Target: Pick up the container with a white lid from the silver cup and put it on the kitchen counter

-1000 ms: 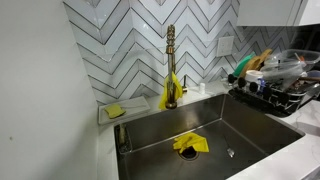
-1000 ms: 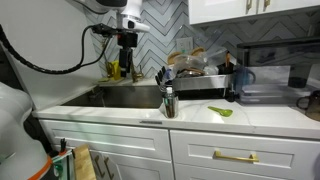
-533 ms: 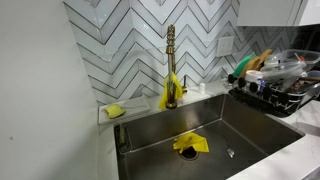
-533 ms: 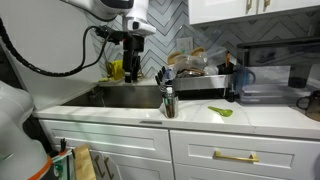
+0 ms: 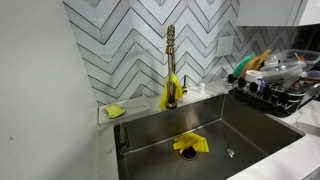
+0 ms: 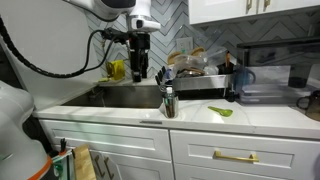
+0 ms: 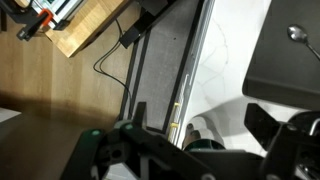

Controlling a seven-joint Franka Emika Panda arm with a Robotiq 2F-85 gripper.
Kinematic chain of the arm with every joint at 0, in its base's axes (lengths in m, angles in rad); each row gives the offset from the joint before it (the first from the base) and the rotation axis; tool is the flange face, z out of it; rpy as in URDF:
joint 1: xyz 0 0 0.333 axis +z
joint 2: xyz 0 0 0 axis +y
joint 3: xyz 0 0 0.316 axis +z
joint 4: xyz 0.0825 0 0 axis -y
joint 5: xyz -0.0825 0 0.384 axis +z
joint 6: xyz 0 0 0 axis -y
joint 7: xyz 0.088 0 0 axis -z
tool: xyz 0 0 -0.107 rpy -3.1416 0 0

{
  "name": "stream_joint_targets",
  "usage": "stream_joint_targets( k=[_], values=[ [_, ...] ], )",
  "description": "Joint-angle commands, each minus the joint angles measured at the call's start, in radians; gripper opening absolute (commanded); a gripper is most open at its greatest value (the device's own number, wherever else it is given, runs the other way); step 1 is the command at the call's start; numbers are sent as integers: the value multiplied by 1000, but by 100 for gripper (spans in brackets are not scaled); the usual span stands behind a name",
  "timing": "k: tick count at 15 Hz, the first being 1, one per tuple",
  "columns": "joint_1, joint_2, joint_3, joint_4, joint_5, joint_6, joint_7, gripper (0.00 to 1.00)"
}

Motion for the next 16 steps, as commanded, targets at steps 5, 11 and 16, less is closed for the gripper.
stream_joint_targets(
  k=[5,11,16],
  values=[
    [-26,-9,-33,-105,-26,263,20,99],
    [-45,13,-50,-157,-21,464,7,100],
    [-39,47,-61,-152,-6,539,-17,100]
  ],
)
